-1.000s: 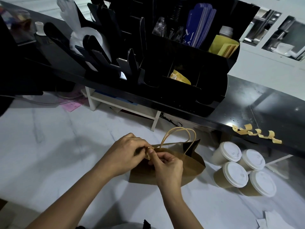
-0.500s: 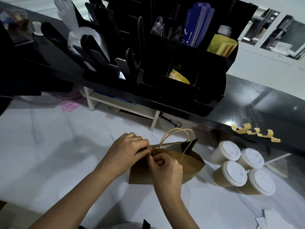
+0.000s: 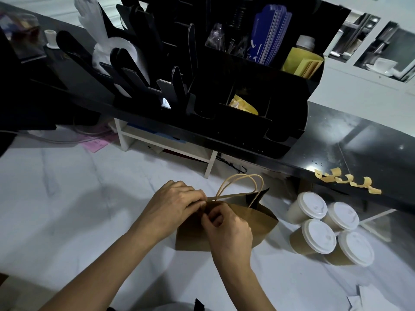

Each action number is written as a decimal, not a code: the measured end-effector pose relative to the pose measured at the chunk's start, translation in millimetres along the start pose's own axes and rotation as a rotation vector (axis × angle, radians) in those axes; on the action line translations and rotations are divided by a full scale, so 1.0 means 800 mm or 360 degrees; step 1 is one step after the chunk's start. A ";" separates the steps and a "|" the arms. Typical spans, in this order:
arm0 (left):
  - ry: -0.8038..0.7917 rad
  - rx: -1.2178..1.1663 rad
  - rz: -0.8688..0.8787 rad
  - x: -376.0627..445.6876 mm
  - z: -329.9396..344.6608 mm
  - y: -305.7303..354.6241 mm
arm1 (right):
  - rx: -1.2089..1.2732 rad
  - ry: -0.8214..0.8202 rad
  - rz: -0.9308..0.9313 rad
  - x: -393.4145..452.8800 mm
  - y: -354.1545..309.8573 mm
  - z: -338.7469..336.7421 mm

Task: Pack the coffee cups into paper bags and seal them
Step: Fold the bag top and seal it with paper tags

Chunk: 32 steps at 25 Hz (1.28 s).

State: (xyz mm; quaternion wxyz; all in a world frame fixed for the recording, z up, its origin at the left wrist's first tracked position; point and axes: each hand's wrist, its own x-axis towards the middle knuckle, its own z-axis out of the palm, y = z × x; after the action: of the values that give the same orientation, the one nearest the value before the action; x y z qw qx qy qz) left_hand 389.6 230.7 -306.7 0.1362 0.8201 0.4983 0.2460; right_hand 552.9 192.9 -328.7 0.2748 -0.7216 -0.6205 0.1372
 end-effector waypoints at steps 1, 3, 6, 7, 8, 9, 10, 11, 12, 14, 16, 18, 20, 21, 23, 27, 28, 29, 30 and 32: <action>0.0000 0.0012 -0.0006 0.000 0.000 0.000 | 0.0013 0.0005 -0.0003 -0.001 0.001 -0.001; 0.0000 0.0025 -0.0026 -0.001 -0.002 0.001 | 0.0031 0.0005 -0.0035 -0.001 0.004 -0.004; 0.0041 0.0057 -0.0072 -0.002 -0.007 0.000 | 0.0091 0.0028 -0.0124 0.002 0.009 -0.015; 0.0066 0.0070 -0.0092 -0.002 -0.010 -0.002 | 0.0138 0.0048 -0.0152 0.004 0.011 -0.021; 0.0088 0.0090 -0.0111 -0.002 -0.013 -0.004 | 0.0192 0.0075 -0.0170 0.007 0.014 -0.027; 0.0102 0.0114 -0.0130 -0.002 -0.014 -0.006 | 0.0238 0.0127 -0.0188 0.009 0.016 -0.034; 0.0108 0.0135 -0.0153 -0.001 -0.014 -0.007 | 0.0261 0.0215 -0.0223 0.012 0.019 -0.041; 0.0110 0.0156 -0.0174 -0.001 -0.014 -0.008 | 0.0265 0.0317 -0.0277 0.015 0.021 -0.048; 0.0114 0.0175 -0.0185 0.000 -0.014 -0.009 | 0.0263 0.0406 -0.0336 0.017 0.025 -0.054; 0.0130 0.0203 -0.0198 0.000 -0.014 -0.011 | 0.0253 0.0509 -0.0432 0.023 0.036 -0.062; 0.0153 0.0197 -0.0235 -0.001 -0.014 -0.014 | 0.0263 0.0523 -0.0414 0.027 0.047 -0.066; 0.0171 0.0169 -0.0282 -0.001 -0.016 -0.018 | 0.0372 0.0409 -0.0241 0.029 0.054 -0.068; 0.0192 0.0117 -0.0317 0.000 -0.015 -0.020 | 0.0427 0.0231 -0.0174 0.027 0.060 -0.068; 0.0205 0.0093 -0.0333 0.000 -0.015 -0.020 | 0.0418 0.0151 -0.0196 0.027 0.064 -0.066; 0.0227 0.0068 -0.0362 0.000 -0.014 -0.019 | 0.0356 -0.0004 -0.0213 0.025 0.069 -0.065; 0.0263 0.0075 -0.0372 -0.001 -0.014 -0.017 | 0.0233 -0.0218 -0.0294 0.031 0.079 -0.067; 0.0266 0.0074 -0.0373 -0.001 -0.013 -0.017 | 0.0241 -0.0230 -0.0325 0.034 0.082 -0.069; 0.0270 0.0068 -0.0375 -0.001 -0.013 -0.017 | 0.0268 -0.0237 -0.0340 0.036 0.084 -0.071; 0.0275 0.0063 -0.0374 -0.001 -0.012 -0.017 | 0.0310 -0.0243 -0.0335 0.037 0.085 -0.071; 0.0286 0.0052 -0.0372 0.000 -0.012 -0.017 | 0.0379 -0.0224 -0.0312 0.038 0.083 -0.070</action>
State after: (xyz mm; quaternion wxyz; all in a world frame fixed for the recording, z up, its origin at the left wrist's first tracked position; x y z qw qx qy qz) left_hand 374.3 236.8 -305.0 0.1055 0.7332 0.6046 0.2929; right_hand 643.5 204.6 -316.3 0.3263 -0.6086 -0.6850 0.2325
